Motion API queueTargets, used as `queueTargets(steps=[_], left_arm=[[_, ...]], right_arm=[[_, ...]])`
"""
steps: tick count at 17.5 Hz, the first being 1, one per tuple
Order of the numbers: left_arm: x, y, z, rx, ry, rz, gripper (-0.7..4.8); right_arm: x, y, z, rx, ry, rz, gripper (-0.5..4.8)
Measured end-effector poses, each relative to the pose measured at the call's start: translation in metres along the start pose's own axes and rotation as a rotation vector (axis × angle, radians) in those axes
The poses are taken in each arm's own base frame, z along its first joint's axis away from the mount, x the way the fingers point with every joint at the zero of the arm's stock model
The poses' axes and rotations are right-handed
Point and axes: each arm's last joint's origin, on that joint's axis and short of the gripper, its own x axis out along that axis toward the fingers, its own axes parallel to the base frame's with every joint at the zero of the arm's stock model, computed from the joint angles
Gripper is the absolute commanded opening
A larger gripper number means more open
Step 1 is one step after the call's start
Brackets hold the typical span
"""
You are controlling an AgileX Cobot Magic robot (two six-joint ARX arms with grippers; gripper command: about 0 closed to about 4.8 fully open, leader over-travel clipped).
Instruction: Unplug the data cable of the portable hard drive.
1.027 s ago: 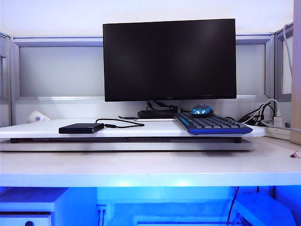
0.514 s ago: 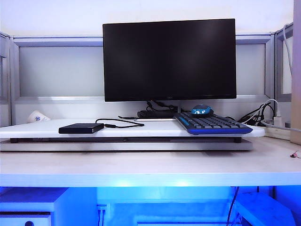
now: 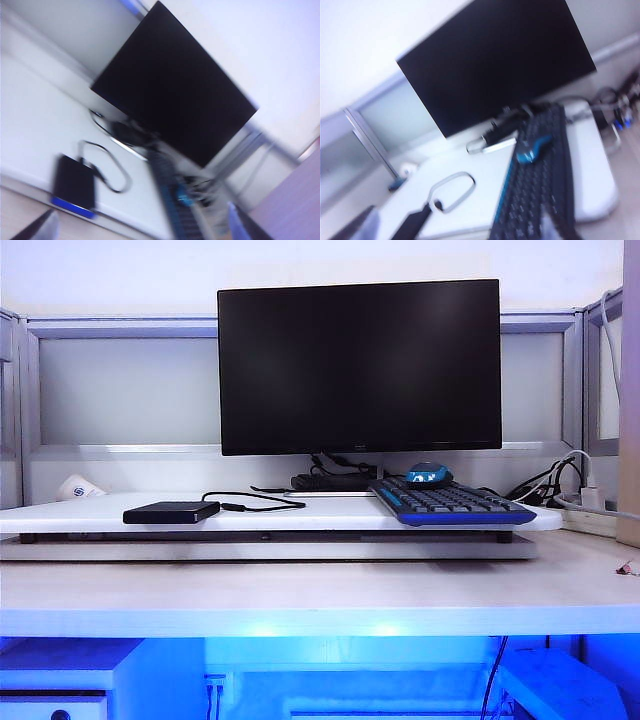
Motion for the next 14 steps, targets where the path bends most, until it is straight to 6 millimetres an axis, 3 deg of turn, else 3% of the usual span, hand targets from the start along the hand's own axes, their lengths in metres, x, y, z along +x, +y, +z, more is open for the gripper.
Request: queueTargets(steps=[6,14], left_arm=[[0.0,-0.008,0.007,-0.272,-0.048,-0.086,4.79],[0.0,-0.046,0.041,-0.267,-0.118,-0.186,4.79]], right_arm=[[0.005,0.014,0.024,0.016,-0.031,0.03,4.01],[0.041,0.033,0.06,0.023,0.036,0.088,4.0]])
